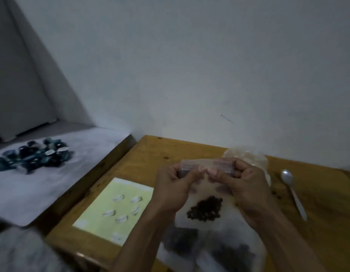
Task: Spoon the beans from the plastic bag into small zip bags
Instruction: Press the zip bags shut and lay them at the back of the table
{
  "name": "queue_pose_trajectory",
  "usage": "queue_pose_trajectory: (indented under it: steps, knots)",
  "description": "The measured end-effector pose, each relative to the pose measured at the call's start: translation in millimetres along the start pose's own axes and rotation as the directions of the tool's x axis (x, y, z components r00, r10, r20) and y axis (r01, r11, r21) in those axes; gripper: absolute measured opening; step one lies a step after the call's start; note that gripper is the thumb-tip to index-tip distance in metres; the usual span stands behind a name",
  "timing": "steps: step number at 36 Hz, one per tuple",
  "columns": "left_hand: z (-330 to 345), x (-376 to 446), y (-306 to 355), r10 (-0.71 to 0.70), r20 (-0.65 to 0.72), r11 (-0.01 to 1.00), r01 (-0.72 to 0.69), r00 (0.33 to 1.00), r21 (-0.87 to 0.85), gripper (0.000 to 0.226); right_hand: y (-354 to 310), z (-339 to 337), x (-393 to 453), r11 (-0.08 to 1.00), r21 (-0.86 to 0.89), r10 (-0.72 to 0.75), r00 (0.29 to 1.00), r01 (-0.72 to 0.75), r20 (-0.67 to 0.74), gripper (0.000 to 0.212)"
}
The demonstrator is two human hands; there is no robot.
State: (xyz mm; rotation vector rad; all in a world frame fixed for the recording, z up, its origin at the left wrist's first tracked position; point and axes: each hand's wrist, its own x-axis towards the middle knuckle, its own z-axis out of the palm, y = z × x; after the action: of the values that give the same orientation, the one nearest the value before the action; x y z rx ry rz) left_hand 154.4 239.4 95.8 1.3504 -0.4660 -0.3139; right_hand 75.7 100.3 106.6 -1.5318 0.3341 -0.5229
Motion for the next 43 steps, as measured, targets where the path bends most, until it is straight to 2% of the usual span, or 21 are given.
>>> queue_pose_trajectory:
  steps: [4,8,12,17,20,23,25,27,29,31,36,43]
  knots:
    - [-44,-12,4,-0.001,-0.114,1.0,-0.003,0.993,-0.03,0.009,0,41,7,0.997,0.057,0.036,0.987,-0.045,0.156,0.041]
    - [-96,-26,11,-0.048,-0.19,0.997,0.034,0.981,-0.074,0.023,4,92,14,0.989,0.101,0.075,0.957,-0.108,0.282,0.038]
    - [-135,-40,16,-0.099,-0.263,0.992,0.075,0.96,-0.098,0.033,13,136,19,0.977,0.126,0.125,0.935,-0.175,0.332,0.037]
    - [-162,-46,13,-0.16,-0.395,0.985,0.12,0.905,-0.123,0.027,27,175,23,0.965,0.098,0.188,0.901,-0.244,0.391,0.034]
    - [-173,-44,11,-0.188,-0.471,0.978,0.118,0.862,-0.173,0.022,35,185,31,0.962,0.086,0.216,0.915,-0.259,0.34,0.029]
    - [-187,-40,8,-0.209,-0.554,0.969,0.095,0.806,-0.227,0.024,47,179,43,0.986,-0.062,0.166,0.969,-0.157,0.181,0.009]
    - [-197,-37,6,-0.21,-0.608,0.968,0.074,0.766,-0.241,0.024,57,170,51,0.95,-0.31,0.06,0.991,-0.019,0.122,0.005]
    - [-204,-34,3,-0.206,-0.651,0.967,0.05,0.73,-0.249,0.023,63,162,54,0.796,-0.597,0.007,0.984,0.104,0.181,0.008]
    - [-208,-30,1,-0.192,-0.678,0.97,0.034,0.709,-0.24,0.023,68,159,53,0.642,-0.751,0.062,0.966,0.155,0.253,0.019]
    - [-210,-27,-1,-0.176,-0.694,0.974,0.022,0.698,-0.226,0.023,75,161,51,0.567,-0.807,0.121,0.952,0.168,0.283,0.031]
    - [-214,-22,-1,-0.169,-0.688,0.975,0.018,0.705,-0.221,0.024,87,174,44,0.506,-0.855,0.247,0.931,0.112,0.268,0.05]
    - [-214,-20,0,-0.191,-0.69,0.972,0.038,0.699,-0.231,0.027,94,187,44,0.477,-0.873,0.244,0.939,0.1,0.241,0.041]
